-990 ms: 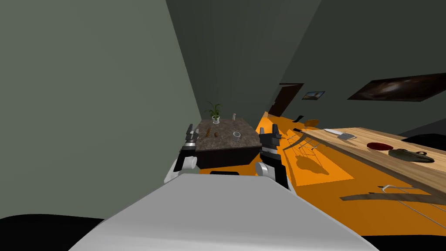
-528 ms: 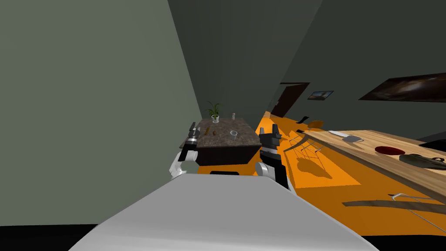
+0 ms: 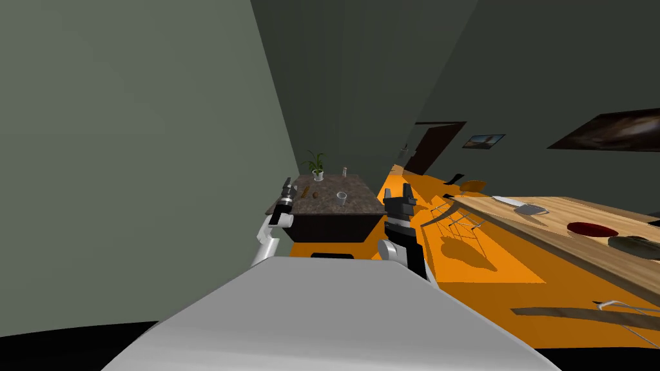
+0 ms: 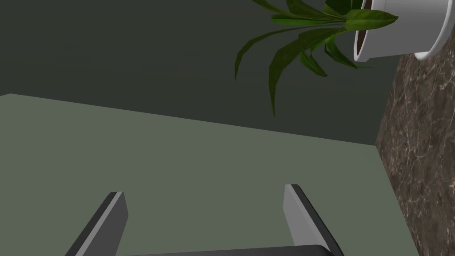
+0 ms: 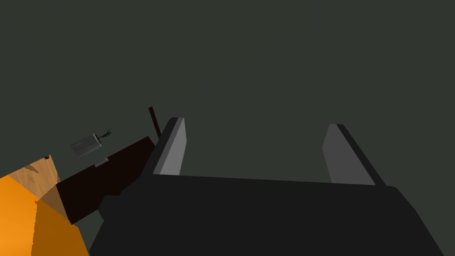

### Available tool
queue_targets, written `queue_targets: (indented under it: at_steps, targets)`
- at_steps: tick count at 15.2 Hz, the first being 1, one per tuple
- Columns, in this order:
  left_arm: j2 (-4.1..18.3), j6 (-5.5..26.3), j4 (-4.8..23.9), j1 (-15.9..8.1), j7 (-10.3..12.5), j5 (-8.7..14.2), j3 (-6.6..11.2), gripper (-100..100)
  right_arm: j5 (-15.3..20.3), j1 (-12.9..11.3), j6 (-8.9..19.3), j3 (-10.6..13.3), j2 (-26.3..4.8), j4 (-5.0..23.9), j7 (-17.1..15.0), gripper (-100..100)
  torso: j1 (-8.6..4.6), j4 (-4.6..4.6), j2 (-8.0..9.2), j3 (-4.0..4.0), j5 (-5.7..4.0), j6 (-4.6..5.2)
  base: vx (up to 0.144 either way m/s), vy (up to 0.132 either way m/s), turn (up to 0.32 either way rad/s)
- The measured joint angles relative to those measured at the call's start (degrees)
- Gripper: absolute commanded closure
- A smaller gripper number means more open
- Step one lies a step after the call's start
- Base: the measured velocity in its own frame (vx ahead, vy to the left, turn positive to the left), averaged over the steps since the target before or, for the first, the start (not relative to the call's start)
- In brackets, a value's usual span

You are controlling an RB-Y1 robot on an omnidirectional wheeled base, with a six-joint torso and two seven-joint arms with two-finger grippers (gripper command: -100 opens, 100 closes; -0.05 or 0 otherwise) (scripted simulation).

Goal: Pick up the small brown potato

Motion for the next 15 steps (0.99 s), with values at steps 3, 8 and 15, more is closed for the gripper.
queue_targets:
  at_steps: [3,8,15]
  targets:
    - [0.12,2.28,4.41,-4.32,2.01,-0.81,1.47,-100,0.00,0.00,0.00,0.00,0.00,0.00,0.00,0,-0.06,0.00,0.00,0.00,-0.01,0.00,-0.043,-0.120,0.076]
    - [0.32,7.52,10.09,-11.13,5.44,-1.84,3.90,-100,0.00,0.00,0.00,0.00,0.00,0.00,0.00,0,-0.09,0.00,0.00,0.00,-0.02,0.00,-0.040,-0.120,0.066]
    - [0.51,12.16,18.04,-18.40,9.11,-2.59,6.71,-100,0.00,0.01,0.00,0.00,0.00,0.00,0.00,0,0.11,-0.03,-0.13,-0.07,0.03,-0.02,-0.014,-0.077,0.055]
